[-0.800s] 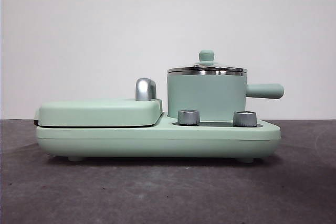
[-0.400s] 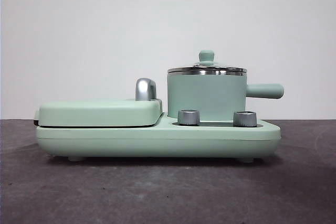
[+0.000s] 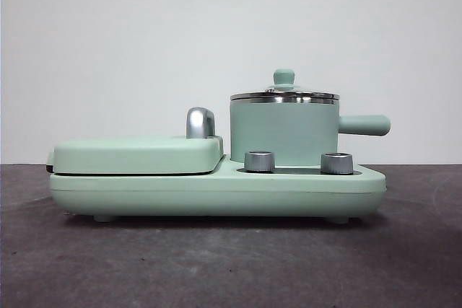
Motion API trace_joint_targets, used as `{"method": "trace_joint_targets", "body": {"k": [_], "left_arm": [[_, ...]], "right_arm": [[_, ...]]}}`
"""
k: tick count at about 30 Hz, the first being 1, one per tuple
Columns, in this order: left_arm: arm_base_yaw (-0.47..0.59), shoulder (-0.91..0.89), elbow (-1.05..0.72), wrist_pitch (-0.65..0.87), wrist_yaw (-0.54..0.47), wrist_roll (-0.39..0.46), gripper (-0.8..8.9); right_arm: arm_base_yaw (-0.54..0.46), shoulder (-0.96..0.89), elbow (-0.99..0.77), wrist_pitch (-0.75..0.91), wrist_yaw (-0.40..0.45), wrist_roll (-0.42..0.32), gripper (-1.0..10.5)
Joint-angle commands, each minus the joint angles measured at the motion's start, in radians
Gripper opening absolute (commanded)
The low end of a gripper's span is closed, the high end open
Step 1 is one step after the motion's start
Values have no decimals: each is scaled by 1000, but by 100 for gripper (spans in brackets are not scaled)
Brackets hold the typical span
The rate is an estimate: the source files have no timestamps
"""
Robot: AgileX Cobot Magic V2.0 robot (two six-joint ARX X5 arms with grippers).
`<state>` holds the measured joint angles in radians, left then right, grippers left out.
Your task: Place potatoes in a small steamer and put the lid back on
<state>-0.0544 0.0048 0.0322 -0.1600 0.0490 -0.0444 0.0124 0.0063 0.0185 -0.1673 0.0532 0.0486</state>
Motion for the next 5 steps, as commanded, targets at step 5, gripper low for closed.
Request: {"method": "trace_joint_targets", "body": {"k": [5], "left_arm": [[2, -2, -19, 11, -2, -1, 5]], "right_arm": [[1, -3, -7, 10, 0, -5, 13]]}}
